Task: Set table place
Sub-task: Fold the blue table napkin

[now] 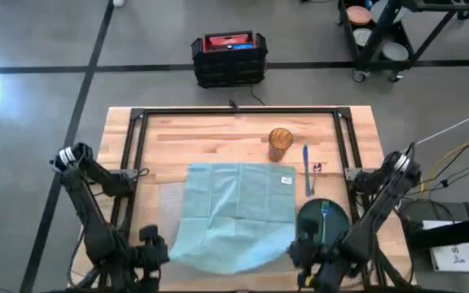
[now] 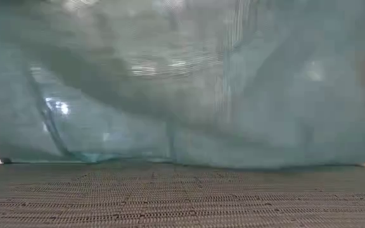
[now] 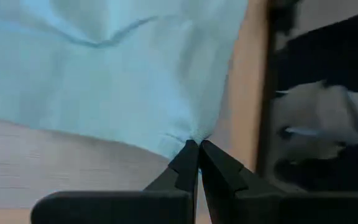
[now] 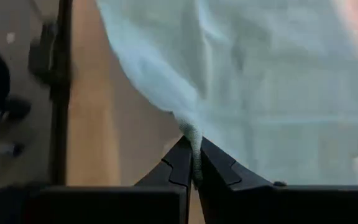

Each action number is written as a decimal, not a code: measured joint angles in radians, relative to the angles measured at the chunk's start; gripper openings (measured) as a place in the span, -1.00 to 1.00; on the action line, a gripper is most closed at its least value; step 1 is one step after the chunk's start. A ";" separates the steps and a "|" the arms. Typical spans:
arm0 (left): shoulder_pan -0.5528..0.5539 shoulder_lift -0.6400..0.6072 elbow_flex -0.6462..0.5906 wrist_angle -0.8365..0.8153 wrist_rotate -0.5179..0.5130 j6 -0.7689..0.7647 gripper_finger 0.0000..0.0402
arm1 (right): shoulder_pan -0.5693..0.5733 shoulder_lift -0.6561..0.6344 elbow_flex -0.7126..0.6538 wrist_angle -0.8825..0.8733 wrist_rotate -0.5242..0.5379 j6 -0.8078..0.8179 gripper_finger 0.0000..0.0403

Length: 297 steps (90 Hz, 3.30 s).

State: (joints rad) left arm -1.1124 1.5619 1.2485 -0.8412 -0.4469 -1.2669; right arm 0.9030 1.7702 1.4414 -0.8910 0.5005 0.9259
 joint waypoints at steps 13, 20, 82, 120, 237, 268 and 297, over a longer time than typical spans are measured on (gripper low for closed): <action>-0.036 0.068 0.029 0.085 0.007 -0.061 -1.00 | 0.023 0.089 0.000 0.106 -0.057 0.030 -1.00; -0.046 0.108 0.063 0.090 0.019 -0.092 -1.00 | 0.035 0.119 0.000 0.175 -0.065 0.032 -1.00; 0.034 0.072 0.133 -0.442 -0.225 -0.200 -1.00 | 0.006 0.015 -0.006 -0.332 0.139 0.438 -1.00; 0.196 -0.108 -0.204 -0.450 -0.224 -0.156 -1.00 | -0.180 0.017 -0.171 -0.359 0.190 0.421 -1.00; 0.227 -0.151 -0.457 -0.281 -0.356 -0.159 -1.00 | -0.324 0.016 -0.365 -0.269 0.210 0.293 -1.00; 0.405 -0.205 -0.419 -0.249 -0.230 -0.084 -0.53 | -0.324 0.016 -0.365 -0.263 0.210 0.284 -1.00; 0.914 -0.389 -0.562 0.123 0.112 0.568 0.01 | -0.326 0.016 -0.365 -0.235 0.224 0.274 -1.00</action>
State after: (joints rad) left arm -0.1986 1.1733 0.6865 -0.7179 -0.3351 -0.6985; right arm 0.5770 1.7866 1.0767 -1.1260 0.7250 1.2000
